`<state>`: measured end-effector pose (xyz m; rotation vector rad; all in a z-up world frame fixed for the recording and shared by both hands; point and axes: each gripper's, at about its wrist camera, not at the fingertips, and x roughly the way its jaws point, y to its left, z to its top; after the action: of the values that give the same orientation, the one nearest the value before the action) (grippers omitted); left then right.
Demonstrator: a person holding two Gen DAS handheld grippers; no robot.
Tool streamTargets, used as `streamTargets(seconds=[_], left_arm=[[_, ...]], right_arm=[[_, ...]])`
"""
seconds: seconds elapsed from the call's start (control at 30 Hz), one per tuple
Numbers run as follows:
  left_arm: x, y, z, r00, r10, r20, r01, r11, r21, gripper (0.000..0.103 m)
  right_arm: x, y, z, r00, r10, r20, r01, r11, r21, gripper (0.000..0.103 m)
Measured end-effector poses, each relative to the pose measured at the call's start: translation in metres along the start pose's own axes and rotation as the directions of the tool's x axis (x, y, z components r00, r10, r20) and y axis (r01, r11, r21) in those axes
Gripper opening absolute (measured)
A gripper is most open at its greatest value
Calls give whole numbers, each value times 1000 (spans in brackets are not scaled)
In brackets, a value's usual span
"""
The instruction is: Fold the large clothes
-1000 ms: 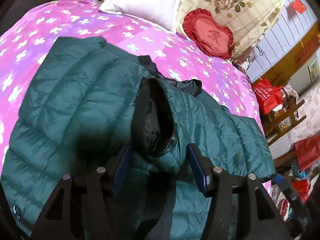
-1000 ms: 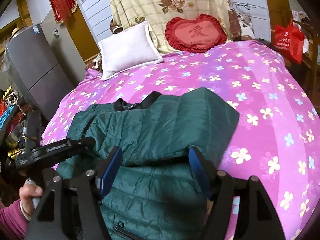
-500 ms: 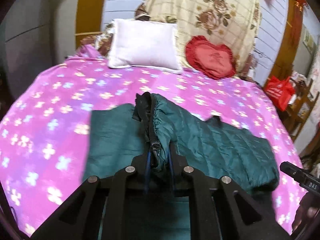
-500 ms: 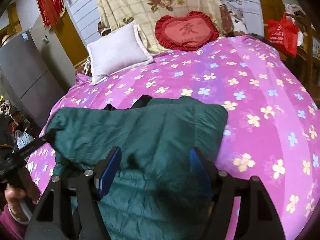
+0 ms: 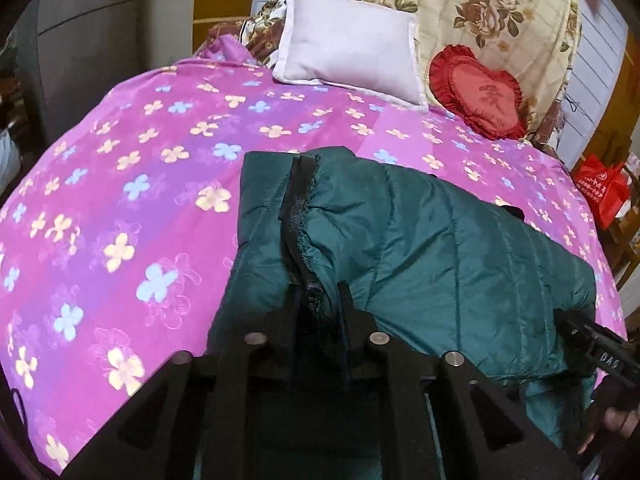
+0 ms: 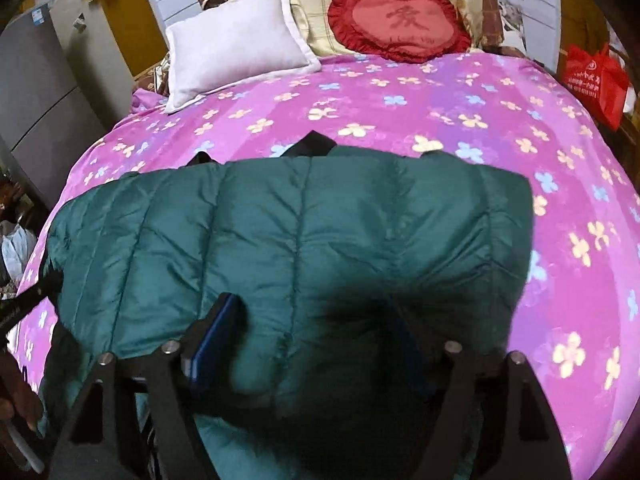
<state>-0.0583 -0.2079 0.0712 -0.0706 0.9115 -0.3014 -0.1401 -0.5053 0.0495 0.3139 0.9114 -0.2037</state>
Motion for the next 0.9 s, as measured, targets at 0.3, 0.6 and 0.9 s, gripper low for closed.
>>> streamTargets(seconds=[0.3,0.6,0.9], left_arm=[[-45,8,11,994,-60,91,65,996,-57,27],[5,-29,13,998,55,26,-56,996,73,28],[44,-38,15,995,91,-31,-85,984,158,28]], right_arm=[[-58,8,4,994,31,107,-29,999,-17,82],[-23,45,15,998,-23,62,30,992,-119,82],[28,33,13,997,-68,31,70,994,-82,87]])
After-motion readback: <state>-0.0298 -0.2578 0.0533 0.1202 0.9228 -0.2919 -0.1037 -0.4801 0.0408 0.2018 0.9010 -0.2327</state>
